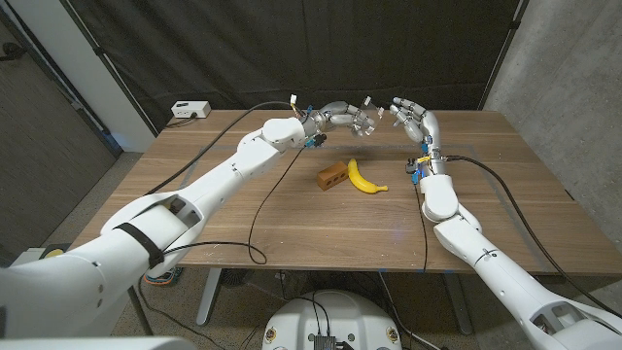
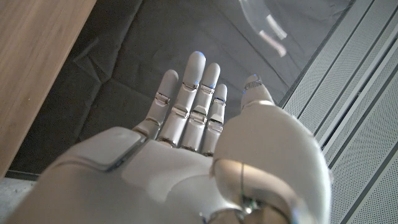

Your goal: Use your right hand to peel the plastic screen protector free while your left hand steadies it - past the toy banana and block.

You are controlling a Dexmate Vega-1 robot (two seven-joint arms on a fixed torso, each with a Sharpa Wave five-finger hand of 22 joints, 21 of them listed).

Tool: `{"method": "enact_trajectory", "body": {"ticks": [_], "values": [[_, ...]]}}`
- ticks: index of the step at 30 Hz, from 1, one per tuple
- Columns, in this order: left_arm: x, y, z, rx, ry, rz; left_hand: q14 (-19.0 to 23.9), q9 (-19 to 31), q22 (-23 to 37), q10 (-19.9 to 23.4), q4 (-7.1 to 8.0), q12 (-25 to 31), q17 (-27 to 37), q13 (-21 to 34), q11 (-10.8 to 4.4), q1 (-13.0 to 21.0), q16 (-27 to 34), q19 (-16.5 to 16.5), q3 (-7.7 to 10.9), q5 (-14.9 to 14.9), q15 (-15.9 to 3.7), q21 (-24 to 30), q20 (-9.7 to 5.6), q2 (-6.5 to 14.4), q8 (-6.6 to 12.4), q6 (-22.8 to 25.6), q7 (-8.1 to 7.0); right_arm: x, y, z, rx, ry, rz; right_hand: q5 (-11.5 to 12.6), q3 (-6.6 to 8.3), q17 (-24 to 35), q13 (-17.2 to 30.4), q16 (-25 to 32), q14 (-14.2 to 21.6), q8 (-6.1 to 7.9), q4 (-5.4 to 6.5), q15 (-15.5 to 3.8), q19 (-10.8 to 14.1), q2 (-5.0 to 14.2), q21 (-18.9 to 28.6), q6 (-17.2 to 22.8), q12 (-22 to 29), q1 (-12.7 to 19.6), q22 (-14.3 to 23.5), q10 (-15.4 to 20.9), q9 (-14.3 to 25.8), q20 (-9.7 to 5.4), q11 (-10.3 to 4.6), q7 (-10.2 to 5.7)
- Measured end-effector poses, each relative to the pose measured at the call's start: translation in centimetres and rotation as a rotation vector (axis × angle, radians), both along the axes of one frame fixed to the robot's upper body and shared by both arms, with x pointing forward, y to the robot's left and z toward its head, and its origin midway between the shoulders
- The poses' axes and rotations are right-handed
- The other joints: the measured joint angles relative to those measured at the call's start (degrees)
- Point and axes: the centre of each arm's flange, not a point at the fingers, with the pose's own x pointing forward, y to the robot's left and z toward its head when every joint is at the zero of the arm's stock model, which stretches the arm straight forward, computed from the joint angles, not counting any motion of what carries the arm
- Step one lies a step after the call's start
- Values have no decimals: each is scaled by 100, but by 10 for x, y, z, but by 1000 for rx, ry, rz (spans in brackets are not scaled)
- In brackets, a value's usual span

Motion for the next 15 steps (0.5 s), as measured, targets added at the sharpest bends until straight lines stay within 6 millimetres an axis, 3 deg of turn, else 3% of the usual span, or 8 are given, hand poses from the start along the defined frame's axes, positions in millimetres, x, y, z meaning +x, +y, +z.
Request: {"method": "enact_trajectory", "body": {"ticks": [3,6,10,15], "values": [[-1,3,1,-1,-6,-2,-42,19,0,0,17,0,27,17,0,0,0,0,17,0,20,0,0,0,6,0,0,0,-1,-1,15,-2,-12,0,-38,61,83,101,125,56,-15,-33,43,-2,42,205,174,-2,-51,171,0,0,-7,38],[-3,4,1,-3,-11,-5,-42,27,0,0,21,0,35,47,0,0,0,0,22,-1,20,0,0,-1,20,0,0,0,0,-2,29,-4,-12,0,-163,65,165,143,153,67,99,-43,71,-39,66,287,284,-212,-104,201,0,9,11,32],[-4,5,2,-13,-9,-3,-42,62,0,0,22,0,53,49,-1,-1,0,0,22,-2,20,0,0,-1,19,0,1,1,-1,-3,47,-15,7,0,-252,51,272,143,138,67,288,-51,12,123,66,374,370,-542,-170,140,22,65,80,106],[-3,8,0,-36,21,23,-42,79,0,-1,22,0,58,51,-1,-1,0,0,22,-1,20,0,0,-2,29,-1,1,2,-3,-6,63,-43,35,0,-274,75,334,143,44,67,283,-25,-34,68,66,393,415,-614,-219,84,26,31,107,126]]}}
